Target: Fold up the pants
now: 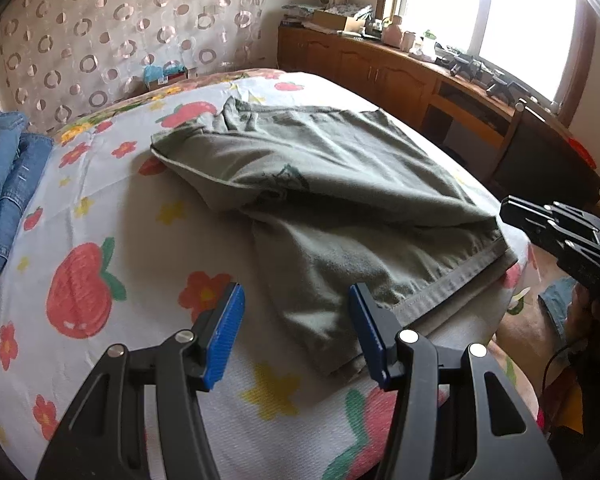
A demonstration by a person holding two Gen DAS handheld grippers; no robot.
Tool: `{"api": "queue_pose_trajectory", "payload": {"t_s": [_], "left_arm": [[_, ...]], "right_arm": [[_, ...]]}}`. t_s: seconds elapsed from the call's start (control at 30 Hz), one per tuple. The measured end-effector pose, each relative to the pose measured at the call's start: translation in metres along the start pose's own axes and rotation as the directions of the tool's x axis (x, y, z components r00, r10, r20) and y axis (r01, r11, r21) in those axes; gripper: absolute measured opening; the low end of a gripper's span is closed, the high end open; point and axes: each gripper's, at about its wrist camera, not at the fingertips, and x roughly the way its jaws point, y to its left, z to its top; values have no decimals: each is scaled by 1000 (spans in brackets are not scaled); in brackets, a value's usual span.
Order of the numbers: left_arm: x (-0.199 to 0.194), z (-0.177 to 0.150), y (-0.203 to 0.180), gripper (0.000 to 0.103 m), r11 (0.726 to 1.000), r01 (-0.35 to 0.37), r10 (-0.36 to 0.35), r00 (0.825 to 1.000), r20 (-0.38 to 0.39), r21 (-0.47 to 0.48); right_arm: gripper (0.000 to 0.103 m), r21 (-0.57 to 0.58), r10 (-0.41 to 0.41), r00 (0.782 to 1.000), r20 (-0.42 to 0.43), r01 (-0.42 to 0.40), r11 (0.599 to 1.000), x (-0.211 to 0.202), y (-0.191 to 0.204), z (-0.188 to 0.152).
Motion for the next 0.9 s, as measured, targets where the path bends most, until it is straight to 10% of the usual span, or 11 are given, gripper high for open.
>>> {"api": "queue_pose_trajectory", "payload": {"t_s": [0.07,0.3,0.37,0.67,0.9], "left_arm": [[3,-2,0,54,1000,1,-1,1000,-9,-2],[3,-4,0,54,1000,3,-3,1000,-5,-3],[3,-4,0,54,1000,4,-4,1000,-3,-6],[-14,0,-4,54,1000,18,-19,998,59,2],[0,-3,-4,54,1000,5,-5,1000,8,7]], "right_arm": [[31,-17,7,1000,-2,-7,1000,2,5,0],[31,-63,9,998,-62,-13,998,20,11,0],[3,-74,19,997,-73,-24,997,24,12,1],[0,-61,17,1000,23,-16,998,-17,8,7],[0,-45,-5,998,-68,2,999,3,0,-8]]}}
